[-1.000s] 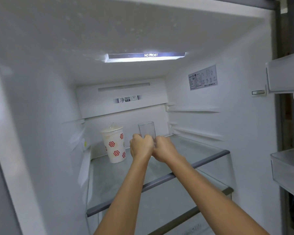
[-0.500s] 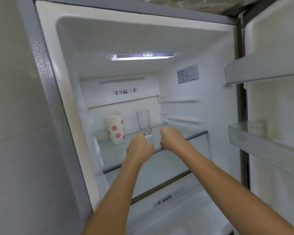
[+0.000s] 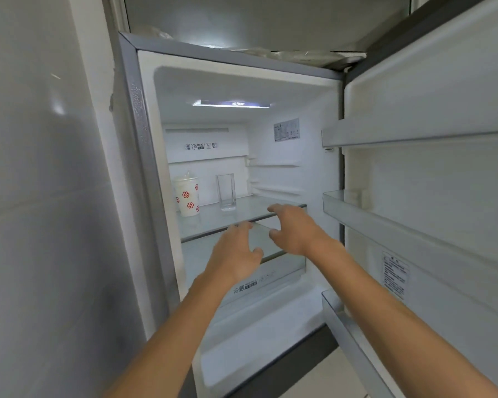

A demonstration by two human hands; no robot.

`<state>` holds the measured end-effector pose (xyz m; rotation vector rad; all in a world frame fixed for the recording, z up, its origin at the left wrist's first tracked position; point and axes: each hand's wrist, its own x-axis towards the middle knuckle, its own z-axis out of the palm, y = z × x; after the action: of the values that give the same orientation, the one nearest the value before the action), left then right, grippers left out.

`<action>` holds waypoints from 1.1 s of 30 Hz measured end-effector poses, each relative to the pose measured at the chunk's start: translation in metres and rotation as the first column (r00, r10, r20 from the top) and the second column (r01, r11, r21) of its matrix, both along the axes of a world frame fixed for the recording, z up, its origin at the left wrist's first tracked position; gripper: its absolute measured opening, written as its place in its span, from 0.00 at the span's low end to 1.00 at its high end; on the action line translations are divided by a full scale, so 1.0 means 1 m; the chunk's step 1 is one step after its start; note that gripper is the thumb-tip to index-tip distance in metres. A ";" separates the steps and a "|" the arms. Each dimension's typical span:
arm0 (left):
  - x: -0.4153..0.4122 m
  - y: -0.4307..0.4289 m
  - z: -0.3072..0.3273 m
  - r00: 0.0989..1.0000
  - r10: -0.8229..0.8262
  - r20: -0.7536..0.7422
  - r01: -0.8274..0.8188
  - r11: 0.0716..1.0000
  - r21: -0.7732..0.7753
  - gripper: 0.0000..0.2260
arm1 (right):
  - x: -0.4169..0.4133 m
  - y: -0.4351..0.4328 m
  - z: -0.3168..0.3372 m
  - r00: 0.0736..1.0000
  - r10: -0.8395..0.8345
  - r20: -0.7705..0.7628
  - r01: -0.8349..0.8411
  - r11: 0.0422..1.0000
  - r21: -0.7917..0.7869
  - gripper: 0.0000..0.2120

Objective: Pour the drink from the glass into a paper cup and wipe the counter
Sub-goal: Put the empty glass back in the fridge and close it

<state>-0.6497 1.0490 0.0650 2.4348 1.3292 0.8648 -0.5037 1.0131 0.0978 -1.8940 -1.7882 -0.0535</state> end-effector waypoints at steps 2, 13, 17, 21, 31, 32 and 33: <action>0.001 -0.018 -0.001 1.000 -0.014 -0.013 0.014 1.000 -0.012 0.28 | 0.004 -0.028 0.001 1.000 0.010 0.015 -0.011 1.000 0.016 0.27; 0.006 -0.127 0.016 0.997 -0.078 0.027 0.075 0.993 0.095 0.29 | -0.011 -0.168 0.046 0.958 0.105 0.268 -0.171 0.956 0.237 0.27; 0.020 -0.185 0.023 0.978 -0.161 0.132 0.144 0.981 0.129 0.14 | -0.018 -0.225 0.059 0.918 0.137 0.372 -0.264 0.911 0.317 0.27; 0.053 -0.242 0.027 0.947 -0.237 0.216 0.173 0.945 0.278 0.18 | 0.013 -0.280 0.072 0.861 0.113 0.495 -0.311 0.888 0.338 0.26; 0.115 -0.311 0.007 0.960 -0.252 0.125 0.188 0.906 0.380 0.13 | 0.096 -0.357 0.069 0.690 0.031 0.723 -0.336 0.899 0.283 0.20; 0.114 -0.312 0.009 0.968 -0.227 0.104 0.173 0.911 0.374 0.15 | 0.100 -0.360 0.065 0.685 0.036 0.727 -0.337 0.901 0.273 0.20; 0.111 -0.312 0.009 0.974 -0.209 0.090 0.164 0.917 0.363 0.16 | 0.103 -0.362 0.061 0.681 0.044 0.731 -0.341 0.903 0.263 0.20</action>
<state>-0.5386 0.7369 0.0740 2.6597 0.9411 1.2761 -0.4003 0.6508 0.1588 -1.4562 -2.2403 -1.1299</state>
